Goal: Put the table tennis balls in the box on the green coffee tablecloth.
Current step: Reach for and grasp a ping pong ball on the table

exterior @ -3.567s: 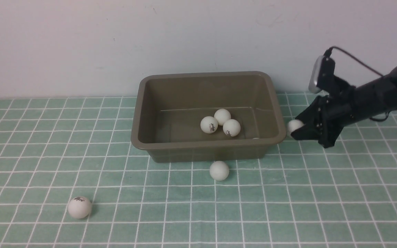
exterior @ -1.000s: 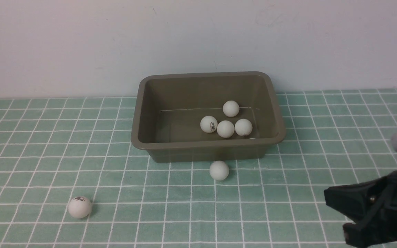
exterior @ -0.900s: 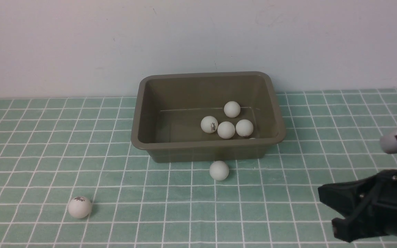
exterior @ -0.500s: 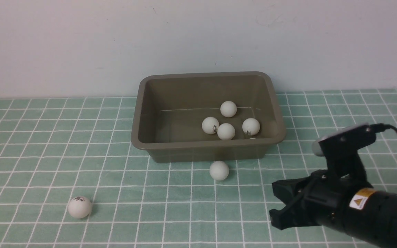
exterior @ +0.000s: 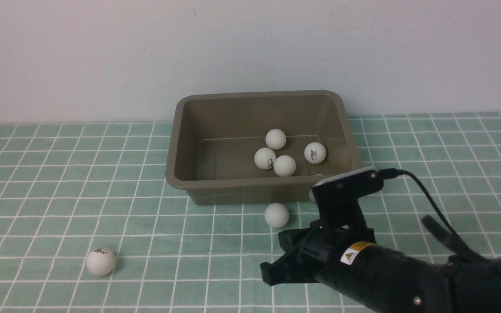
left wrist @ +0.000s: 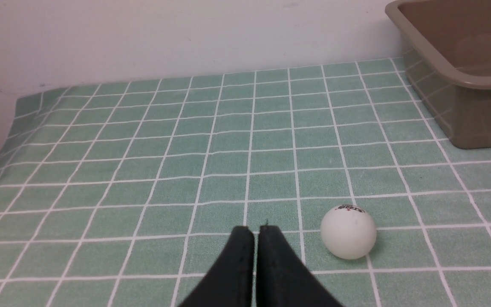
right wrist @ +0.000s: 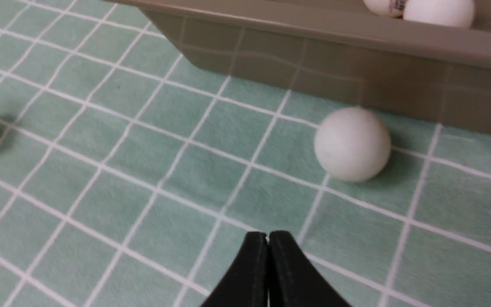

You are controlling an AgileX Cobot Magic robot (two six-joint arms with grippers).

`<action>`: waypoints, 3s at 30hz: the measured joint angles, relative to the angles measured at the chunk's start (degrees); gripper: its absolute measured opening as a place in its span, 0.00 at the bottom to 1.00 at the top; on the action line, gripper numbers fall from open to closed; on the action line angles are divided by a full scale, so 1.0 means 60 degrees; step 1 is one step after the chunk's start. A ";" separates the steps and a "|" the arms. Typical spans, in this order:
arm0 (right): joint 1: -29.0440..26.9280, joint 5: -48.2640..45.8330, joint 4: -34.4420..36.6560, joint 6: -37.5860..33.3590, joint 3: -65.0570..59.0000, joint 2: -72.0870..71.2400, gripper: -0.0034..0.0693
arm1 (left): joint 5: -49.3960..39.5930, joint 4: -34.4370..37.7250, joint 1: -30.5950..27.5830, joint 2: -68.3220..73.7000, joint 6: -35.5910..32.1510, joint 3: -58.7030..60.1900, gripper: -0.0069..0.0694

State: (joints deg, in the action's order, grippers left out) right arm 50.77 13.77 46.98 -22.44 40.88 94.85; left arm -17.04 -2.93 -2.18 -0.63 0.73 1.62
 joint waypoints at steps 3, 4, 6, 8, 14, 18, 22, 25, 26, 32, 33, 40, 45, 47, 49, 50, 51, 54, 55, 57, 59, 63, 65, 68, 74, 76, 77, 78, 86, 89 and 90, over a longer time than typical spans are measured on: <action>0.0446 0.0801 0.1058 -0.0575 0.0388 0.0643 0.04 | 0.0000 0.0000 0.0000 0.0000 0.0000 0.0000 0.09; 0.0560 0.0997 0.1457 -0.0856 0.0522 0.0828 0.04 | 0.0000 0.0000 0.0000 0.0000 0.0000 0.0000 0.09; 0.0762 0.1267 0.2413 -0.1567 0.0822 0.1181 0.04 | 0.0000 0.0000 0.0000 0.0000 0.0000 0.0000 0.09; 0.0897 0.1380 0.3230 -0.2286 0.1110 0.1440 0.04 | 0.0000 0.0000 0.0000 0.0000 0.0000 0.0000 0.09; 0.1006 0.1752 0.5732 -0.4419 0.2001 0.1666 0.04 | 0.0000 0.0000 0.0000 0.0000 0.0000 0.0000 0.09; 0.1006 0.1875 0.6308 -0.5113 0.2300 0.1666 0.04 | 0.0000 0.0000 0.0000 0.0000 0.0000 0.0000 0.09; 0.1006 0.1976 0.6481 -0.5477 0.2418 0.1666 0.04 | 0.0000 0.0000 0.0000 0.0000 0.0000 0.0000 0.09; 0.1006 0.2066 0.6618 -0.5889 0.2476 0.1666 0.04 | 0.0000 0.0000 0.0000 0.0000 0.0000 0.0000 0.09; 0.1006 0.2066 0.6656 -0.5969 0.2476 0.1666 0.04 | 0.0000 0.0000 0.0000 0.0000 0.0000 0.0000 0.09; 0.1075 0.2066 0.7460 -0.7573 0.2476 0.1666 0.04 | 0.0000 0.0000 0.0000 0.0000 0.0000 0.0000 0.09; 0.1086 0.2066 0.7809 -0.7912 0.2476 0.1666 0.04 | 0.0000 0.0000 0.0000 0.0000 0.0000 0.0000 0.09; 0.1093 0.2381 0.8332 -0.8383 0.2476 0.1700 0.04 | 0.0000 0.0000 0.0000 0.0000 0.0000 0.0000 0.09; 0.1093 0.2456 0.8135 -0.8020 0.2476 0.1962 0.04 | 0.0000 0.0000 0.0000 0.0000 0.0000 0.0000 0.09; 0.1093 0.2255 0.7872 -0.7576 0.2476 0.2124 0.06 | 0.0000 0.0000 0.0000 0.0000 0.0000 0.0000 0.09; 0.1093 0.1951 0.7798 -0.7480 0.2476 0.2125 0.11 | 0.0000 0.0000 0.0000 0.0000 0.0000 0.0000 0.09; 0.1093 0.1857 0.7759 -0.7465 0.2476 0.2125 0.12 | 0.0000 0.0000 0.0000 0.0000 0.0000 0.0000 0.09; 0.1093 0.1712 0.7725 -0.7444 0.2476 0.2125 0.15 | 0.0000 0.0000 0.0000 0.0000 0.0000 0.0000 0.09; 0.1093 0.1405 0.7710 -0.7436 0.2476 0.2125 0.25 | 0.0000 0.0000 0.0000 0.0000 0.0000 0.0000 0.09; 0.1093 0.1286 0.7710 -0.7436 0.2476 0.2125 0.32 | 0.0000 0.0000 0.0000 0.0000 0.0000 0.0000 0.09; 0.1093 0.1236 0.7710 -0.7445 0.2476 0.2125 0.40 | 0.0000 0.0000 0.0000 0.0000 0.0000 0.0000 0.09; 0.1093 0.1237 0.7735 -0.7445 0.2476 0.2125 0.49 | 0.0000 0.0000 0.0000 0.0000 0.0000 0.0000 0.09; 0.1093 0.1491 0.7956 -0.7476 0.2476 0.2125 0.63 | 0.0000 0.0000 0.0000 0.0000 0.0000 0.0000 0.09; 0.1093 0.1855 0.8065 -0.7475 0.2476 0.2125 0.71 | 0.0000 0.0000 0.0000 0.0000 0.0000 0.0000 0.09; 0.1093 0.2150 0.8098 -0.7544 0.2476 0.2125 0.74 | 0.0000 0.0000 0.0000 0.0000 0.0000 0.0000 0.09; 0.1056 0.2421 0.7906 -0.7692 0.2495 0.2125 0.75 | 0.0000 0.0000 0.0000 0.0000 0.0000 0.0000 0.09; 0.0991 0.2412 0.7847 -0.7692 0.2506 0.2125 0.75 | 0.0000 0.0000 0.0000 0.0000 0.0000 0.0000 0.09; 0.0894 0.2392 0.7845 -0.7692 0.2526 0.2125 0.75 | 0.0000 0.0000 0.0000 0.0000 0.0000 0.0000 0.09; 0.0801 0.2329 0.7837 -0.7692 0.2536 0.2125 0.75 | 0.0000 0.0000 0.0000 0.0000 0.0000 0.0000 0.09; 0.0447 0.1968 0.7772 -0.7683 0.2613 0.2125 0.75 | 0.0000 0.0000 0.0000 0.0000 0.0000 0.0000 0.09; 0.0415 0.1796 0.7704 -0.7692 0.2864 0.2125 0.75 | 0.0000 0.0000 0.0000 0.0000 0.0000 0.0000 0.09; 0.0404 0.1740 0.7707 -0.7692 0.2946 0.2125 0.75 | 0.0000 0.0000 0.0000 0.0000 0.0000 0.0000 0.09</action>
State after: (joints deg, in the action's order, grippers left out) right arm 53.19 24.21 93.22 -68.59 58.56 107.60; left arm -17.04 -2.93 -2.18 -0.63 0.73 1.62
